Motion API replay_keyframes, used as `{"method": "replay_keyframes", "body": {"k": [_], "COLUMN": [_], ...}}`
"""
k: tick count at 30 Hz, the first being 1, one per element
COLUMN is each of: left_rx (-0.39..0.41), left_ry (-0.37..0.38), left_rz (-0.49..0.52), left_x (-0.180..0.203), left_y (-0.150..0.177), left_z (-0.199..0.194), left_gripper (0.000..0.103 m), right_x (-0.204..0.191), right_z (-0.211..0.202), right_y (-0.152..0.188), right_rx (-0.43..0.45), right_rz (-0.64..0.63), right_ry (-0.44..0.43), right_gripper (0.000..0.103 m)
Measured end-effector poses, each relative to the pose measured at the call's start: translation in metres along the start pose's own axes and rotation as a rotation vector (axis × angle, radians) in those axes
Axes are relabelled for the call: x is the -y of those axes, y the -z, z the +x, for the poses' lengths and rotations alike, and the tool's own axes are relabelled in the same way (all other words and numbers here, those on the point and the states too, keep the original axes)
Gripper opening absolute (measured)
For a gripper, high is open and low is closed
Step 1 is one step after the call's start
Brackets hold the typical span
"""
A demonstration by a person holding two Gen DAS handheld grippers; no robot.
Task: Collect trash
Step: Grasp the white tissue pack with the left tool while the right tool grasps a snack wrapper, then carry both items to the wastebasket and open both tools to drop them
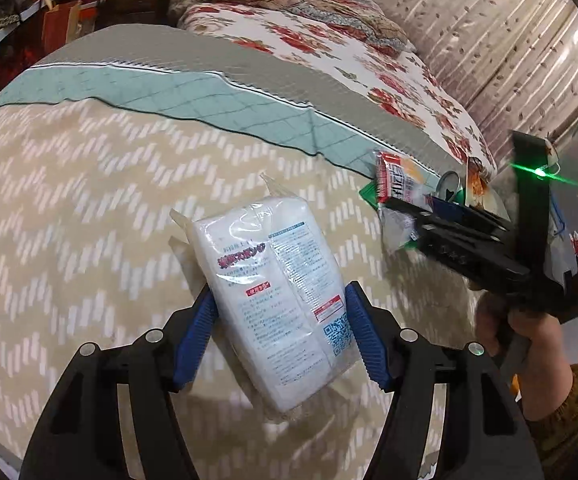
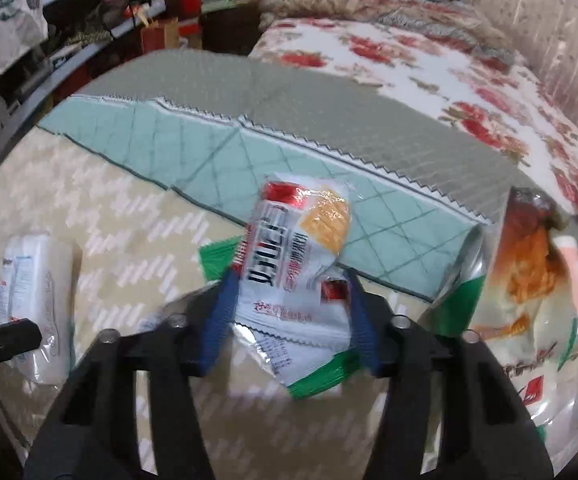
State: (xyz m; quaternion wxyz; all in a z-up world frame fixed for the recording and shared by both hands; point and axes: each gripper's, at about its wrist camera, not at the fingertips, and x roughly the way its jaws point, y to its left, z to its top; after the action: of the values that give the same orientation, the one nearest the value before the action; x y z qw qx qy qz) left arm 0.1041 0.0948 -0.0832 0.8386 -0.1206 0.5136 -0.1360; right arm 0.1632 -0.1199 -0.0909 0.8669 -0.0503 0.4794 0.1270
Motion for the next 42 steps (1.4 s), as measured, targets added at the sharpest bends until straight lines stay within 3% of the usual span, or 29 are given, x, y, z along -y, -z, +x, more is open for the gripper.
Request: {"method": "replay_keyframes", "body": {"k": [2, 7, 11, 14, 19, 26, 31, 35, 36, 38, 39, 40, 42], "left_rx": [0.014, 0.028, 0.019, -0.005, -0.098, -0.24, -0.348, -0.339, -0.337, -0.355, -0.366, -0.379, -0.38], "left_ry": [0.0, 0.085, 0.166, 0.214, 0.324, 0.47, 0.494, 0.435, 0.424, 0.354, 0.315, 0.309, 0.314], "left_rz": [0.014, 0.064, 0.141, 0.213, 0.445, 0.82, 0.883, 0.875, 0.866, 0.842, 0.824, 0.813, 0.823], "left_x": [0.003, 0.026, 0.072, 0.112, 0.237, 0.489, 0.626, 0.706, 0.714, 0.726, 0.729, 0.731, 0.731], "left_y": [0.001, -0.002, -0.003, -0.003, 0.003, 0.037, 0.073, 0.089, 0.09, 0.093, 0.094, 0.094, 0.093], "left_z": [-0.005, -0.015, -0.019, -0.018, 0.0, 0.068, 0.14, 0.195, 0.204, 0.227, 0.237, 0.242, 0.241], "left_gripper": [0.061, 0.061, 0.061, 0.061, 0.061, 0.061, 0.062, 0.068, 0.071, 0.087, 0.087, 0.087, 0.087], "right_x": [0.001, 0.036, 0.079, 0.119, 0.199, 0.329, 0.429, 0.479, 0.488, 0.5, 0.502, 0.501, 0.49], "right_z": [-0.023, -0.115, -0.154, -0.178, -0.22, -0.267, -0.28, -0.267, -0.261, -0.252, -0.251, -0.255, -0.264], "right_y": [0.009, 0.062, 0.11, 0.159, 0.245, 0.348, 0.402, 0.401, 0.4, 0.396, 0.397, 0.398, 0.397], "right_rx": [0.004, 0.17, 0.232, 0.272, 0.356, 0.456, 0.462, 0.368, 0.343, 0.297, 0.296, 0.324, 0.354], "right_rz": [0.03, 0.159, 0.269, 0.369, 0.59, 0.871, 1.059, 1.058, 1.047, 1.034, 1.036, 1.033, 0.991], "right_ry": [-0.114, -0.26, -0.212, -0.116, 0.045, 0.238, 0.289, 0.327, 0.337, 0.345, 0.36, 0.392, 0.444], "right_gripper": [0.016, 0.017, 0.017, 0.017, 0.017, 0.017, 0.017, 0.02, 0.022, 0.051, 0.079, 0.083, 0.082]}}
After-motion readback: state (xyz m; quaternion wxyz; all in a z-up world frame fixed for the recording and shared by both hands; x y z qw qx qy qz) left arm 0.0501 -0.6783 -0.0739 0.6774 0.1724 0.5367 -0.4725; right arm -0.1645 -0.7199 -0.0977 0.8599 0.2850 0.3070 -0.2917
